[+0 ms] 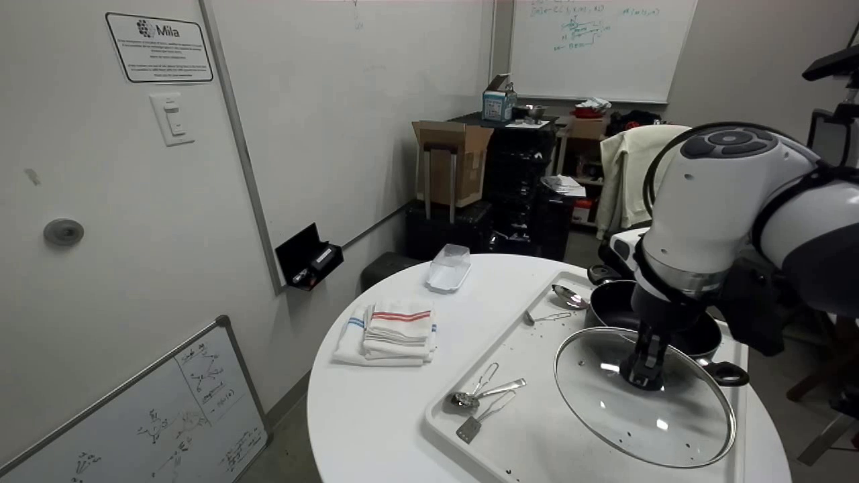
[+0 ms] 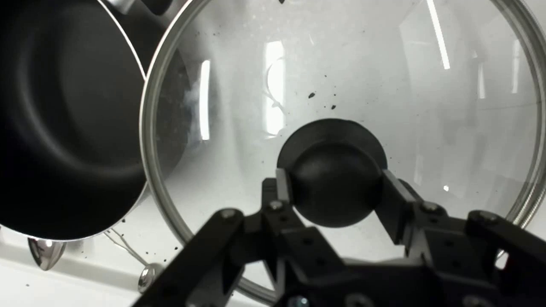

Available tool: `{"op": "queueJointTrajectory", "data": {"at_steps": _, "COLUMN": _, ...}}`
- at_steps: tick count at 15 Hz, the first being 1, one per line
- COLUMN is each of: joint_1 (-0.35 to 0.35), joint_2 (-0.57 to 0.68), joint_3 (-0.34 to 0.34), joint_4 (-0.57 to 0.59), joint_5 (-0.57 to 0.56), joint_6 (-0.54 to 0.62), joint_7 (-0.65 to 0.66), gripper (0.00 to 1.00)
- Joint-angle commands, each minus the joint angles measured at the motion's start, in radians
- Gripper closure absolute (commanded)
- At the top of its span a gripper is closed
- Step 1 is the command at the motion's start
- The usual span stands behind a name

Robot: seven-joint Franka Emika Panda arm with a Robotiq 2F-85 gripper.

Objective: Remove the lid from the black pot and put it on the white tray

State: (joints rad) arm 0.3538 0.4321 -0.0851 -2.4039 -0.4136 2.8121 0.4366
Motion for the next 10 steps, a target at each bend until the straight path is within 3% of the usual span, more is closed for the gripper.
{"op": "queueJointTrajectory", "data": {"at_steps": 1, "joint_1": 0.012, "joint_2": 0.076, "joint_3": -0.016, "joint_4": 0.039, "joint_5": 0.020, "joint_6": 0.076, "joint_7": -0.030, "gripper": 0.75}}
{"op": "queueJointTrajectory", "data": {"at_steps": 10, "joint_1": 0.018, "joint_2": 0.289, "joint_3": -0.044, "joint_4": 0.171, "joint_5": 0.082, "joint_6": 0.128, "joint_7": -0.133, "gripper": 0.75}}
